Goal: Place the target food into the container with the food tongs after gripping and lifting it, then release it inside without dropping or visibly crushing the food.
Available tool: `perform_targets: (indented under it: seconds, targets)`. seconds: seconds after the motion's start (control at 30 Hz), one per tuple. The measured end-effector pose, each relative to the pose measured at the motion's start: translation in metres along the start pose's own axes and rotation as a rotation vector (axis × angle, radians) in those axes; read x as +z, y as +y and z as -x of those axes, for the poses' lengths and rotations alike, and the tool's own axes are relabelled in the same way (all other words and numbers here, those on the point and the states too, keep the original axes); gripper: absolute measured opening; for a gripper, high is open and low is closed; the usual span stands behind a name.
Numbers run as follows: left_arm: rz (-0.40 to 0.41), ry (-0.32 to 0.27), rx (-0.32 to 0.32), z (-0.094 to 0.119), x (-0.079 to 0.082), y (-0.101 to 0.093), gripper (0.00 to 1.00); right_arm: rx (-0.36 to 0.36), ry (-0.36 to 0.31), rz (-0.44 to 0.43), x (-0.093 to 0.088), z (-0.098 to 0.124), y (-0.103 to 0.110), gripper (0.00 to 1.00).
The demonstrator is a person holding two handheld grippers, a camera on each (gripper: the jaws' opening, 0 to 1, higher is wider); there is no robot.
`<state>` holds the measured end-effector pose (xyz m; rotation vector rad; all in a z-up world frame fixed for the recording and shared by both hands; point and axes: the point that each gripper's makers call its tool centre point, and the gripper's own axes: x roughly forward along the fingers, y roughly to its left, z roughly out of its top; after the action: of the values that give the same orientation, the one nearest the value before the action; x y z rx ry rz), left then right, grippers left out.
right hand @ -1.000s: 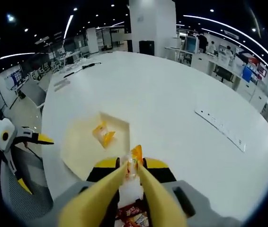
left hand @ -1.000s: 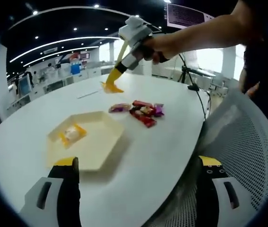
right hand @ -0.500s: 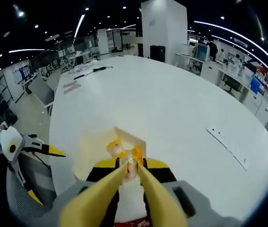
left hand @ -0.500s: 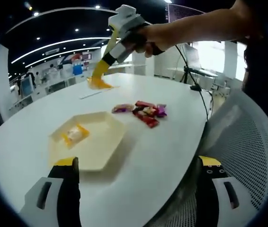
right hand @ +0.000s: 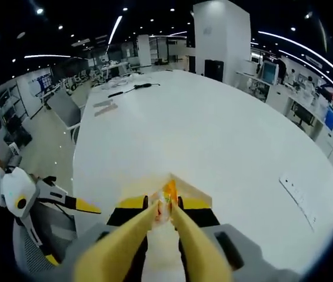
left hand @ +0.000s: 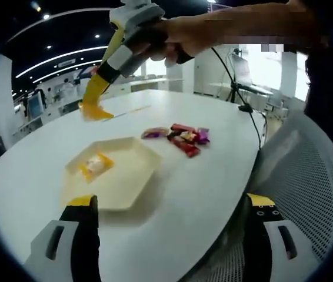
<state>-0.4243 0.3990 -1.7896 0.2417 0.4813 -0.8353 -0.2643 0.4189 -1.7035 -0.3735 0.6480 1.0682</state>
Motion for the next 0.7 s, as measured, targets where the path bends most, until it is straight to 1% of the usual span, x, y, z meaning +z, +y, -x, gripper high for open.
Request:
perform_targets:
  seconds: [0.03,0.07,0.13,0.2,0.27,0.4,0.6,0.63,0.7]
  targets:
    - [0.001,0.002,0.002,0.000,-0.001,0.000,0.99,0.004,0.000,0.001,0.000,-0.001,0.001,0.20]
    - [0.001,0.003,0.003,0.000,-0.001,0.001,0.99,0.025,0.011,0.014,-0.003,-0.005,0.006,0.20]
    - [0.001,0.008,0.004,0.000,-0.001,0.001,0.99,0.019,0.031,0.048,-0.008,-0.008,0.008,0.21]
    - [0.000,0.009,0.006,0.000,-0.002,0.001,0.99,0.028,0.032,0.051,-0.011,-0.009,0.012,0.22]
    - [0.006,0.005,0.013,0.000,-0.001,0.003,0.99,0.033,0.031,0.062,-0.012,-0.010,0.012,0.23]
    - [0.011,0.000,0.020,0.001,0.000,0.004,0.99,0.055,0.006,0.083,-0.008,-0.008,0.016,0.25]
    - [0.009,0.001,0.023,0.001,0.000,0.005,0.99,0.045,-0.018,0.082,-0.002,-0.004,0.011,0.26]
    - [0.013,0.001,0.027,0.001,-0.001,0.006,0.99,0.051,-0.034,0.060,0.001,-0.001,0.010,0.26]
    - [0.015,0.001,0.026,0.001,-0.001,0.006,0.99,0.037,-0.048,0.077,0.003,0.005,0.007,0.26]
